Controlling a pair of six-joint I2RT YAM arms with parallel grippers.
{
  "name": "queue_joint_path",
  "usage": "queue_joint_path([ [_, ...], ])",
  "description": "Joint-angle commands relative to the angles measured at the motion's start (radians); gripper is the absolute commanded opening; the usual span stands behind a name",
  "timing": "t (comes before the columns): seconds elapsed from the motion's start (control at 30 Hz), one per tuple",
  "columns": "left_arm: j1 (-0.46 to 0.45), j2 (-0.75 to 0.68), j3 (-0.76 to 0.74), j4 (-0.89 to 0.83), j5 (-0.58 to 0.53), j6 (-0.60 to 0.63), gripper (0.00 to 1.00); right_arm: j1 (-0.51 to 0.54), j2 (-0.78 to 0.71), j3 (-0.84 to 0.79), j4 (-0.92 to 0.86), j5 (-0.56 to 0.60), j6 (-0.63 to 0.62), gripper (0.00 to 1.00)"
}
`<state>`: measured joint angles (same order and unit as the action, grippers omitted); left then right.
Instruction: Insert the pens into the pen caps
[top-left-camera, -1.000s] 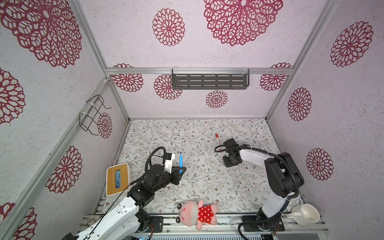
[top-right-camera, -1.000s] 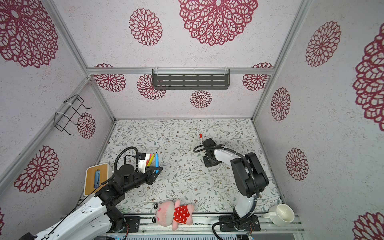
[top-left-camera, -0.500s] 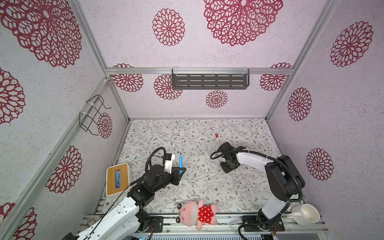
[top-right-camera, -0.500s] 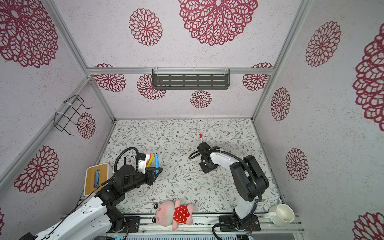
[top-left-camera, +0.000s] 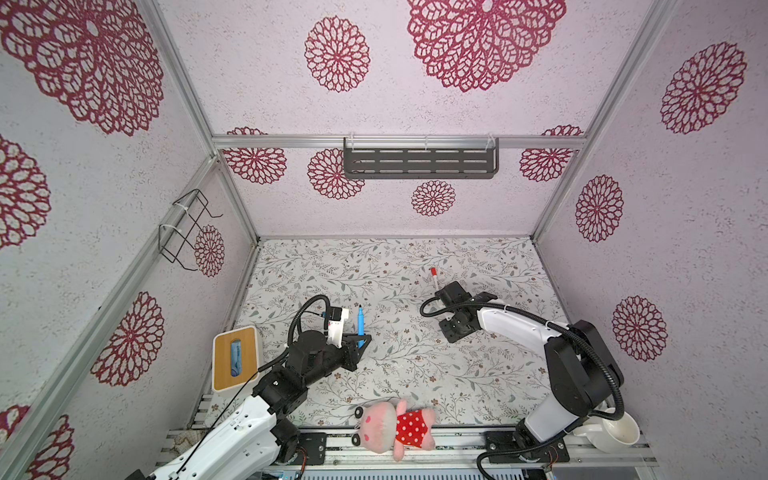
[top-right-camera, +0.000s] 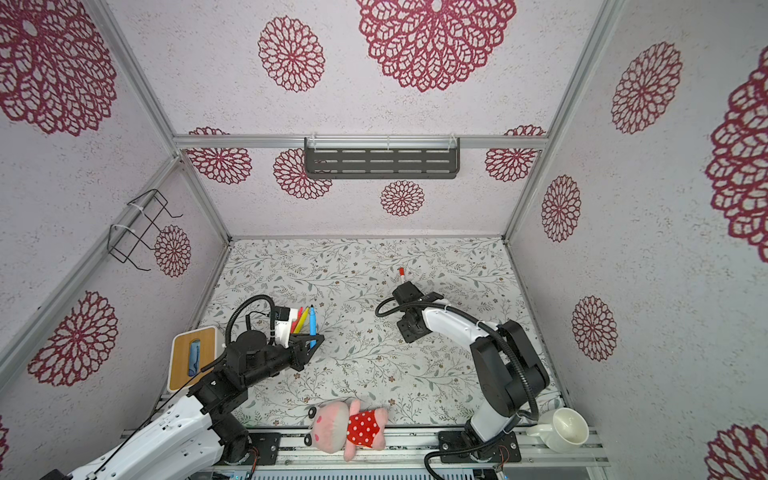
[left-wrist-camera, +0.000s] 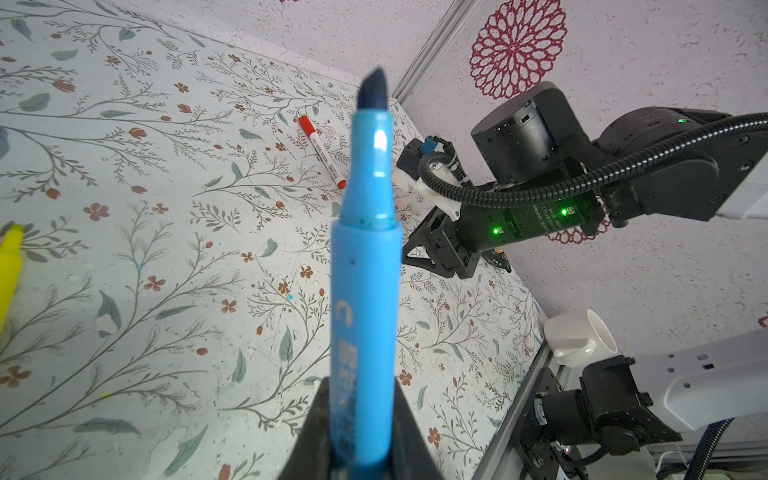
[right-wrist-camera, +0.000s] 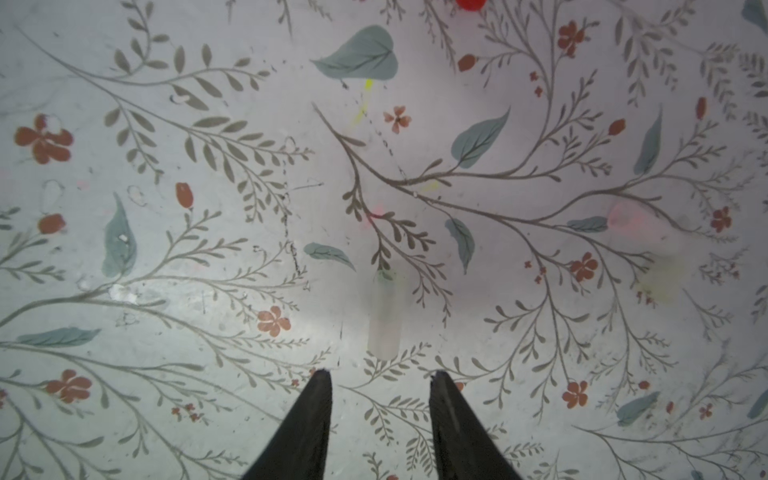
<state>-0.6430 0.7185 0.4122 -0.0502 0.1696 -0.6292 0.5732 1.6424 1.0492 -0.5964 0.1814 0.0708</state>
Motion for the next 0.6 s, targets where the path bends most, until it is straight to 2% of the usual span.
queue_joint_path([
  [0.0, 0.009, -0.012, -0.006, 0.001, -0.008, -0.002, 0.0, 0.006, 0.02, 0.0, 0.005, 0.038, 0.041, 0.43],
  [0.3, 0.011, -0.016, 0.004, -0.013, -0.013, 0.007, 0.0, 0.005, 0.108, 0.019, 0.003, 0.093, 0.063, 0.43],
  [0.57, 0.013, -0.015, 0.004, -0.014, -0.018, 0.012, 0.0, -0.003, 0.127, 0.02, -0.005, 0.14, 0.068, 0.43],
])
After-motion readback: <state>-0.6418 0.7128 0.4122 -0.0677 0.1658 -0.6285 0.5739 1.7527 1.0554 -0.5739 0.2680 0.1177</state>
